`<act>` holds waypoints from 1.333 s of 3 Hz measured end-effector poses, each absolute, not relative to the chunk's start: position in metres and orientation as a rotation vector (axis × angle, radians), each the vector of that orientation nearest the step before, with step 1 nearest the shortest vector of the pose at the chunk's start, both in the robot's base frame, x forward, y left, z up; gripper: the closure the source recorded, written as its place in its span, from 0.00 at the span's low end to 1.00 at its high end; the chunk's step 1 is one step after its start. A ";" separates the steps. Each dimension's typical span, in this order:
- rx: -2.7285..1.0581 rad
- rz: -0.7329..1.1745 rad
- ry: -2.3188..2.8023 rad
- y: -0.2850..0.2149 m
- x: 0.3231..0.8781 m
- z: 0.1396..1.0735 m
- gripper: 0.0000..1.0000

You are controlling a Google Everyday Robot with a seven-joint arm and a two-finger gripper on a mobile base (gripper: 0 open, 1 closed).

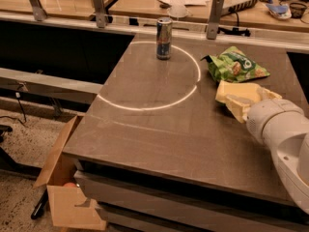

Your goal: Move sponge near green rice chip bag

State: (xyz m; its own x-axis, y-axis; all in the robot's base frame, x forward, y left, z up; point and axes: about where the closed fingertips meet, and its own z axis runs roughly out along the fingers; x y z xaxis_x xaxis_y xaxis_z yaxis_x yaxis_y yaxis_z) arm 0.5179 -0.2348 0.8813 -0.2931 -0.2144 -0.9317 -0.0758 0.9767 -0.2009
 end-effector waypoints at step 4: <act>-0.275 -0.010 1.871 -0.220 0.564 0.862 0.00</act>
Offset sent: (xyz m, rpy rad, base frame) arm 0.0684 0.0104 -0.0210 0.0561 0.0124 0.1118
